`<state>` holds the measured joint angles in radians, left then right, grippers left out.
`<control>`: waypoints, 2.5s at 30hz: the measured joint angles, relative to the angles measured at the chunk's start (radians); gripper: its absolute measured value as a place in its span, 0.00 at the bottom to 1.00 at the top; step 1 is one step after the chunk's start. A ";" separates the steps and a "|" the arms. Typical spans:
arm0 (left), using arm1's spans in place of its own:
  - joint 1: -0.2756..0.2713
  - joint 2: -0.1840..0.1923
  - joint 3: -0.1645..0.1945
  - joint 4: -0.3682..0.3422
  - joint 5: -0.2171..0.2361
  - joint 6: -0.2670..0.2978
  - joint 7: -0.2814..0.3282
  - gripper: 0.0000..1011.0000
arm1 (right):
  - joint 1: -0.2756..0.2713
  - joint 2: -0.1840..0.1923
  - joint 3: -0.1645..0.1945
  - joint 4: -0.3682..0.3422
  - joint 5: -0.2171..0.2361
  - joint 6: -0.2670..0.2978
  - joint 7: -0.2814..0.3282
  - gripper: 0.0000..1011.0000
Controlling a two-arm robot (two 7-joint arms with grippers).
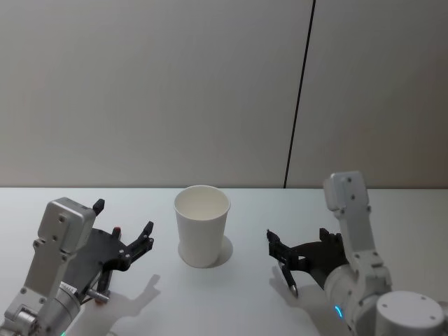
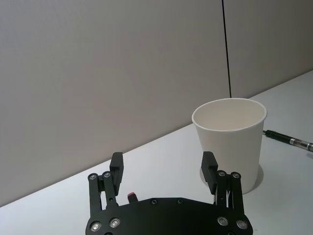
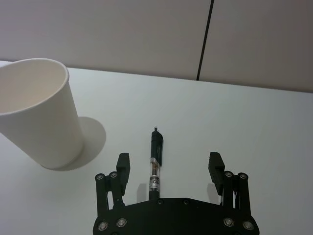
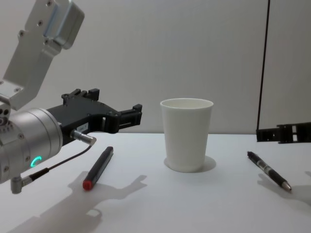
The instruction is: Place the pen into the pen holder.
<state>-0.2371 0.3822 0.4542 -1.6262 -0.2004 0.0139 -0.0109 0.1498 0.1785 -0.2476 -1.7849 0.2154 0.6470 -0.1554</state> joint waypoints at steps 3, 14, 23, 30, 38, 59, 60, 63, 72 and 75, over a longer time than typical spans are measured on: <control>0.000 0.000 0.000 0.000 0.000 0.000 0.000 0.99 | 0.015 -0.020 0.002 0.010 -0.001 0.031 -0.015 0.99; 0.000 0.000 0.000 0.000 0.000 0.000 0.000 0.99 | 0.059 -0.080 0.011 0.046 -0.002 0.125 -0.053 0.99; 0.000 0.000 0.000 0.000 0.000 0.000 0.000 0.99 | 0.081 -0.108 0.018 0.070 -0.005 0.167 -0.068 0.99; 0.000 0.000 0.000 0.000 0.000 0.000 0.000 0.99 | 0.096 -0.126 0.021 0.098 -0.009 0.190 -0.075 0.99; 0.000 0.000 0.000 0.000 0.000 0.000 0.000 0.99 | 0.109 -0.139 0.020 0.128 -0.015 0.199 -0.078 0.99; 0.000 0.000 0.000 0.000 0.000 0.000 0.000 0.99 | 0.121 -0.167 0.025 0.184 -0.037 0.201 -0.087 0.99; 0.000 0.000 0.000 0.000 0.000 0.000 0.000 0.99 | 0.121 -0.168 0.026 0.185 -0.037 0.201 -0.088 0.99; 0.000 0.000 0.000 0.000 0.000 0.000 0.000 0.99 | 0.121 -0.171 0.028 0.188 -0.038 0.201 -0.088 0.99; 0.000 0.000 0.000 0.000 0.000 0.000 0.000 0.99 | 0.119 -0.177 0.031 0.194 -0.042 0.200 -0.089 0.99; 0.000 0.000 0.000 0.000 0.000 0.000 0.000 0.99 | 0.119 -0.178 0.032 0.194 -0.043 0.200 -0.090 0.99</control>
<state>-0.2372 0.3821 0.4542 -1.6262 -0.2004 0.0138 -0.0109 0.2683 0.0001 -0.2154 -1.5905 0.1725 0.8471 -0.2454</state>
